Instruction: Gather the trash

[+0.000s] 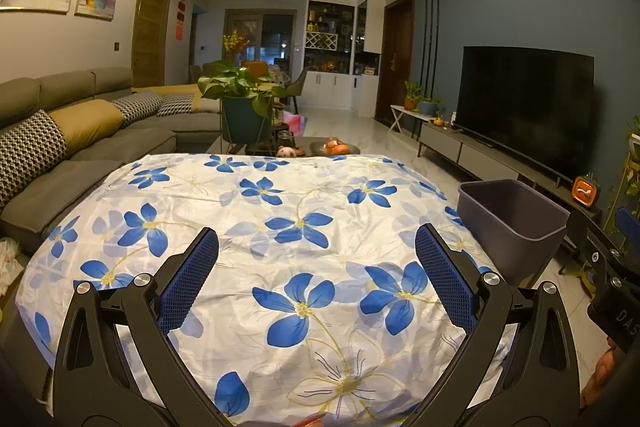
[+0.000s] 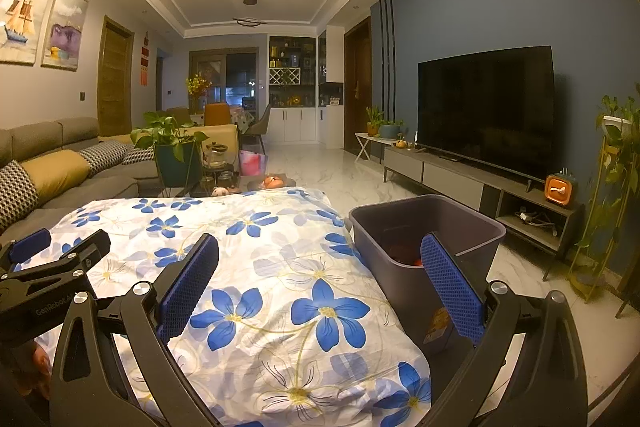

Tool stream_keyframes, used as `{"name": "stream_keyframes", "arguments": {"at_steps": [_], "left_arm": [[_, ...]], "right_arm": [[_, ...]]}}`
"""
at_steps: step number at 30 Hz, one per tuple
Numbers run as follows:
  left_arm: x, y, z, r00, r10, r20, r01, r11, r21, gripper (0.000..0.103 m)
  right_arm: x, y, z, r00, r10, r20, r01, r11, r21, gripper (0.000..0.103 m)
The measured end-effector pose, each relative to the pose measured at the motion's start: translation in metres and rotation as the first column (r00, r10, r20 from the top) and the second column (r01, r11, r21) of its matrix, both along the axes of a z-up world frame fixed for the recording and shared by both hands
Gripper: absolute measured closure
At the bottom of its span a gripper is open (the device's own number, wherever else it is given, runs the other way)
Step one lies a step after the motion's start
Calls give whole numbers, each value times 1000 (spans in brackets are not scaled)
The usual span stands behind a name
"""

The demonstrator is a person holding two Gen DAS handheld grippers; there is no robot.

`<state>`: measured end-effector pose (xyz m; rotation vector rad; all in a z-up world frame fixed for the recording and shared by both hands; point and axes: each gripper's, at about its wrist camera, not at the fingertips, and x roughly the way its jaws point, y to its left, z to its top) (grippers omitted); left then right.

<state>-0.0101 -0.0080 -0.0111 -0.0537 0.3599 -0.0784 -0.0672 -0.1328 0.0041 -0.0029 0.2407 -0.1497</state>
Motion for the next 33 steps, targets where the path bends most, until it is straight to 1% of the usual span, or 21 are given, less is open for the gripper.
{"name": "stream_keyframes", "arguments": {"at_steps": [12, 33], "left_arm": [[-1, -6, 2, 1000, -4, 4, 4, 1000, 1, 6], [-1, -4, 2, 1000, -3, 2, 3, 1000, 0, 6]], "right_arm": [[0, 0, 0, 1000, 0, 2, 0, 1000, 1, 6], [-2, -1, 1, 1000, -3, 7, 3, 1000, 8, 6]]}}
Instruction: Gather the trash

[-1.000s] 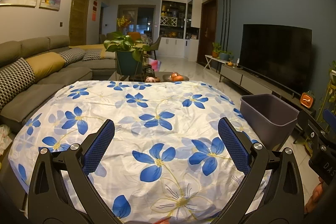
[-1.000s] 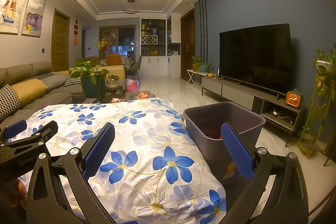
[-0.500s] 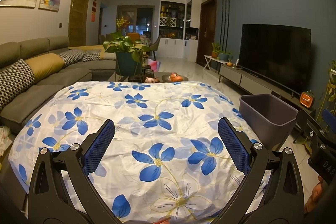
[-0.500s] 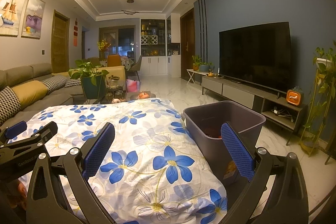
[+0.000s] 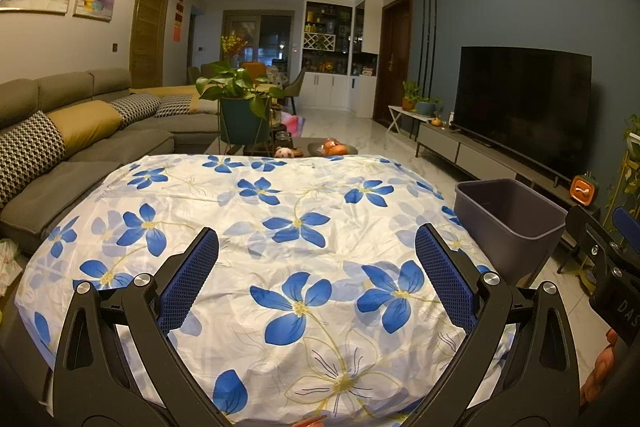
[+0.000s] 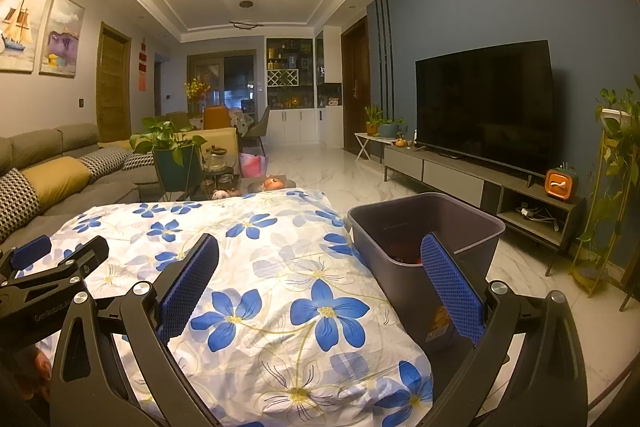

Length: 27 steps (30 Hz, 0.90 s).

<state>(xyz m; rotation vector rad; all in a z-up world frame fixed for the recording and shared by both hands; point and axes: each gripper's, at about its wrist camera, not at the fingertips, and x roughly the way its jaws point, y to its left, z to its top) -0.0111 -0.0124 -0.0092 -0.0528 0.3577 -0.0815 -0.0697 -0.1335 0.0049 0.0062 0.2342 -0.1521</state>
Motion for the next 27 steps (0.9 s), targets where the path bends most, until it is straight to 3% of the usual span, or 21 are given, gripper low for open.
{"name": "stream_keyframes", "arguments": {"at_steps": [27], "left_arm": [[-2, -7, 0, 1000, -10, -2, 10, 1000, -1, 6]], "right_arm": [[-1, -2, 0, 1000, 1, 0, -1, 1000, 6, 6]]}}
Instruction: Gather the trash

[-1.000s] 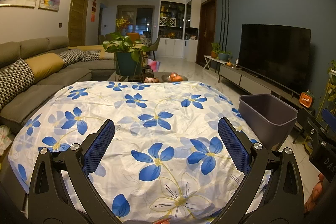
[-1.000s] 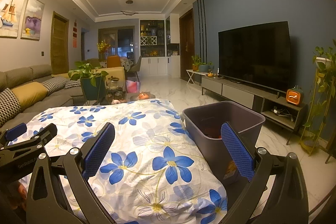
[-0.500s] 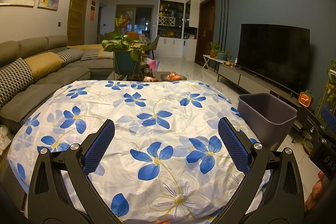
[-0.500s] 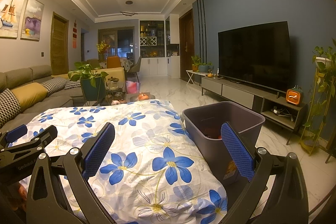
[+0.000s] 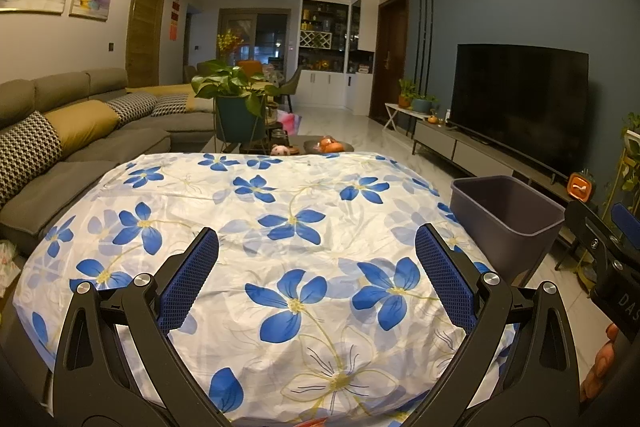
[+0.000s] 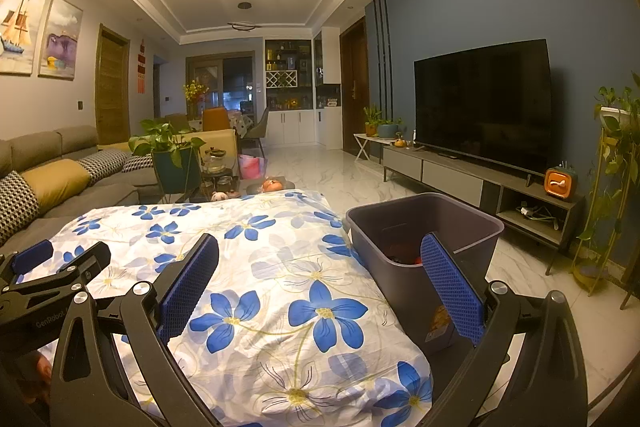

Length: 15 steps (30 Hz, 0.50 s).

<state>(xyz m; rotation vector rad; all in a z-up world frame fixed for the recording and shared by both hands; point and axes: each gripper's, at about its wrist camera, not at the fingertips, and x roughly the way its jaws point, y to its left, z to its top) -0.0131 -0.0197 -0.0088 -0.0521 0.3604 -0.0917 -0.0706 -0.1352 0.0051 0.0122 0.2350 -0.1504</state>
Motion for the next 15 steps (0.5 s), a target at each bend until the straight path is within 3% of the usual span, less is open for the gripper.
{"name": "stream_keyframes", "arguments": {"at_steps": [6, 9, 15], "left_arm": [[-1, -2, -2, 1000, -10, 9, 11, 1000, -3, 8], [1, 1, -3, 1000, -19, 1, 19, 1000, 11, 22], [0, 0, -2, 999, -32, 7, 32, 999, 13, 23]], "right_arm": [[0, 1, 0, 1000, -2, 0, 2, 1000, -1, 6], [0, 1, 0, 1000, -1, -1, 1, 1000, 4, 6], [0, -1, 1, 1000, 0, 1, 0, 1000, 2, 6]]}}
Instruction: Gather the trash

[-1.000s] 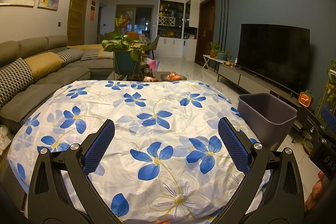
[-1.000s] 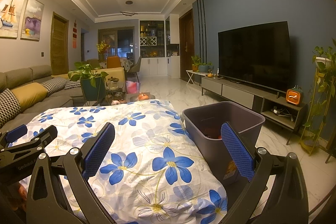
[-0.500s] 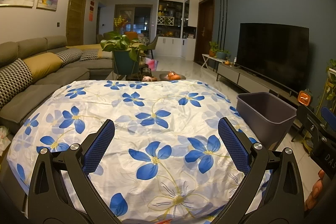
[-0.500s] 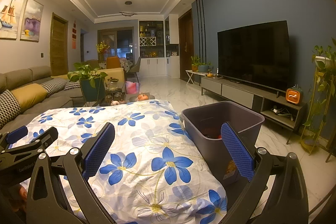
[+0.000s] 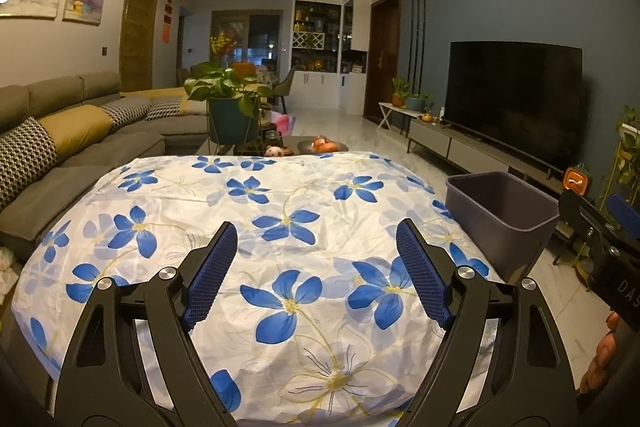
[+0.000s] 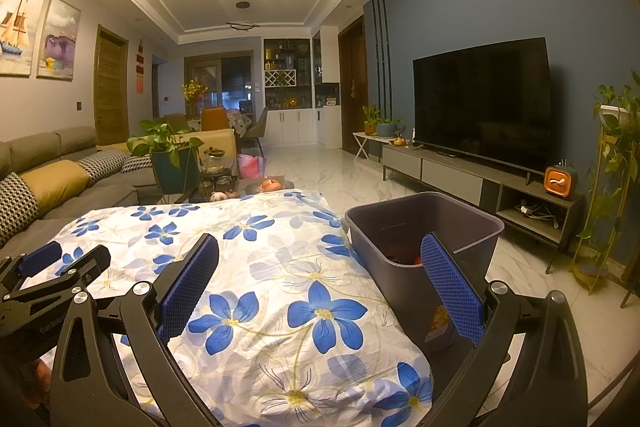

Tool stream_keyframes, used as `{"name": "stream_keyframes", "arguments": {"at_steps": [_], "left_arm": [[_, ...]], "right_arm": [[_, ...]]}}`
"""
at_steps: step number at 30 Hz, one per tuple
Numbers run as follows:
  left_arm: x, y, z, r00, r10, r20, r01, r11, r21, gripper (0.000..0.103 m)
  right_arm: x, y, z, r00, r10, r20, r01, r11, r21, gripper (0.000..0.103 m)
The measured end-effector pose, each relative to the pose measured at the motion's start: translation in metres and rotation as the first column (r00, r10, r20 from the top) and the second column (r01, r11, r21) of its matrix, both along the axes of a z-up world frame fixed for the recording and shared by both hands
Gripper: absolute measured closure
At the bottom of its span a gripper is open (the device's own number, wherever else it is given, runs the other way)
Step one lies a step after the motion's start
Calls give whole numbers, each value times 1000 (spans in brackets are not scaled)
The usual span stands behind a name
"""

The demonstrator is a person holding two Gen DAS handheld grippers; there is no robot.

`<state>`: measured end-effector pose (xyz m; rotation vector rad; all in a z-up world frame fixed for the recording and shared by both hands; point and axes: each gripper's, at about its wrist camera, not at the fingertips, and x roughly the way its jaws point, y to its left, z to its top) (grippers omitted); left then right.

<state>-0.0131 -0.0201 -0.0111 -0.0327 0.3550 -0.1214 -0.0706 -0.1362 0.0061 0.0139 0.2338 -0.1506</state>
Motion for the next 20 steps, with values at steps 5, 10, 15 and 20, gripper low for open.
{"name": "stream_keyframes", "arguments": {"at_steps": [5, 10, 15, 20], "left_arm": [[3, 3, 0, 1000, -1, -7, 1, 1000, 3, 19], [3, 2, 1, 1000, -4, -4, 4, 1000, 10, 14], [2, 2, 1, 1000, 6, 2, -6, 1000, 25, 7], [3, 2, 2, 1000, 13, 4, -14, 999, 39, 7]], "right_arm": [[0, 1, 1, 1000, -2, 2, 2, 1000, 7, 6], [0, 1, 2, 1000, -2, 2, 2, 1000, 6, 6], [0, -1, 2, 1000, -2, 3, 2, 1000, 8, 6], [0, -1, 3, 1000, -3, 3, 3, 1000, 10, 6]]}}
